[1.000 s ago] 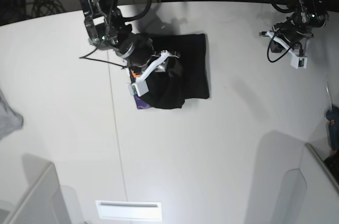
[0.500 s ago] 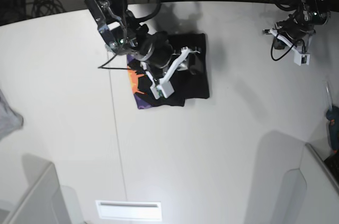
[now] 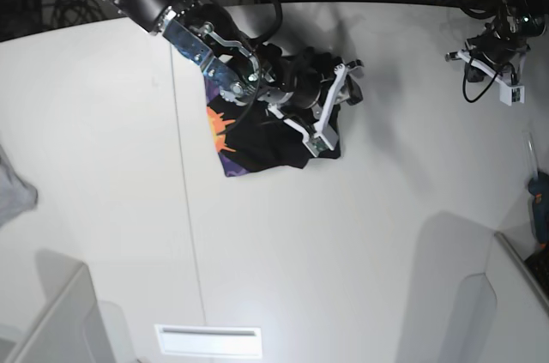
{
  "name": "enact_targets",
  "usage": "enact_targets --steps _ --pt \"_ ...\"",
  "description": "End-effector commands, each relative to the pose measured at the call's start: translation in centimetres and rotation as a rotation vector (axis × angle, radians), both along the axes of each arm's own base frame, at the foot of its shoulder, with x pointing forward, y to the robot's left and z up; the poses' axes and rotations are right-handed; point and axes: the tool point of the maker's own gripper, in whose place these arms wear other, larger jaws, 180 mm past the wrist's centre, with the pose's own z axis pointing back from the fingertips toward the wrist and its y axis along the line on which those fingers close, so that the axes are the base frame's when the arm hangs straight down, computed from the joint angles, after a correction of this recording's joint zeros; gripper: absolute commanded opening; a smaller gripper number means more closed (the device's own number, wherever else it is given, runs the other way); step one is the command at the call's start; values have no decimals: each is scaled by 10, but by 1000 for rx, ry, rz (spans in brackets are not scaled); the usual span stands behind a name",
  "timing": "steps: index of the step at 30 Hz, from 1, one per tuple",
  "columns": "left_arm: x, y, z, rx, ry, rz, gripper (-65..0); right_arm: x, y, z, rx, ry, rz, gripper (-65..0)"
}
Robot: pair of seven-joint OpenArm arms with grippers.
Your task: Fold the T-shirt properly
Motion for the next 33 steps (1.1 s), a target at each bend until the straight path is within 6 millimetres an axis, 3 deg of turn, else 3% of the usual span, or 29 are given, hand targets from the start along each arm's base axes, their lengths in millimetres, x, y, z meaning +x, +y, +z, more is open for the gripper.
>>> enact_targets --steps 1,6,8,9,11,16,18,21,23,27,33 --pt "5 7 10 18 -33 1 -650 8 10 20 36 -51 16 -393" --pt "-4 23 4 19 -15 54 -650 0 21 44 50 -117 72 -395" --pt "-10 31 2 20 -8 66 -650 5 3 48 41 -128 24 -423" --pt "-13 34 1 19 -6 52 -650 9 -8 50 35 -134 -12 -473" --pt "-22 42 -1 18 -2 21 -650 22 -32 61 41 -161 -81 -648" --pt "-42 59 -6 18 15 24 -650 63 -94 75 39 -201 -281 -650" --pt "-49 63 -6 26 27 29 -650 76 -110 78 31 -224 -313 -650" --pt "-50 62 -2 37 22 21 -650 90 -126 67 6 -219 -342 -650" --pt "-47 60 0 42 16 13 -650 95 -136 43 -41 -172 -367 -650" --pt "-46 60 2 45 12 9 -650 99 -129 14 -74 -129 -374 -650" --pt "-45 59 1 43 13 7 -650 85 -94 6 -80 -136 -270 -650"
